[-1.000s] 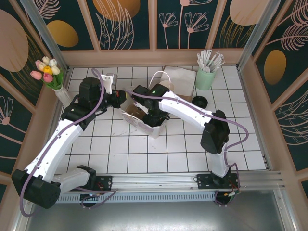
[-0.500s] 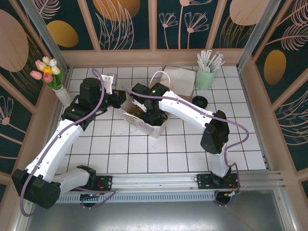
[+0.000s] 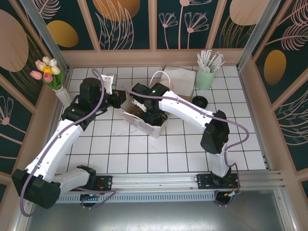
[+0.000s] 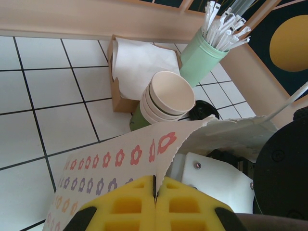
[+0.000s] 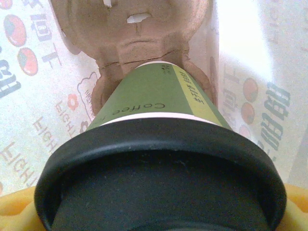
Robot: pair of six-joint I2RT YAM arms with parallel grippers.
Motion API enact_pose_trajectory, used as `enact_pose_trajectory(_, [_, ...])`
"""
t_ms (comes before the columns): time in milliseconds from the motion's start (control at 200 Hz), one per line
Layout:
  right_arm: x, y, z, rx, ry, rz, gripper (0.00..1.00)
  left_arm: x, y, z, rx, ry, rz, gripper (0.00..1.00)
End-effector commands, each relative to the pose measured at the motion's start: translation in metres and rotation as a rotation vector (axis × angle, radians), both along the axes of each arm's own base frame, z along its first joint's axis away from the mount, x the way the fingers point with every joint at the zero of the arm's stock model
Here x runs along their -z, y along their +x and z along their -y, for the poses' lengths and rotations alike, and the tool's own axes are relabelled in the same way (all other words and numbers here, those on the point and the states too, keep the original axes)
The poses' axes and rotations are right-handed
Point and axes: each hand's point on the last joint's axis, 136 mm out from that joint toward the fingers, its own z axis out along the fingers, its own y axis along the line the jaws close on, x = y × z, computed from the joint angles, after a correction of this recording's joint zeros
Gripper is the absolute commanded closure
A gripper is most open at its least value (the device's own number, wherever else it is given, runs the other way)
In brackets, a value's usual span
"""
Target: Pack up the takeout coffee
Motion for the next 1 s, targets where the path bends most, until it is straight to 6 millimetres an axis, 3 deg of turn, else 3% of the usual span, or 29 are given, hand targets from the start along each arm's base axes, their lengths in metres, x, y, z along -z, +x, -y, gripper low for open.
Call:
enact_pose_trajectory(0, [-0.0040, 0.0032, -0.0012, -0.022, 0.001, 0.032, 0.50, -0.0078, -0.0010, 0.0040, 0.025, -0.017, 0.030, 1.00])
enact_pose_trajectory(475, [-0.0066, 0.0068, -0.0082, -0.030, 0.039, 0.056, 0.50, -0.0082, -0.0008, 0.0046, 0.027, -0.019, 0.028, 1.00])
enact_pose_trajectory(996, [-0.0040, 0.0048, -0.0022, -0.023, 0.020, 0.052, 0.51, -0.0085, -0.0002, 0.0054, 0.029, -0.022, 0.028, 1.00])
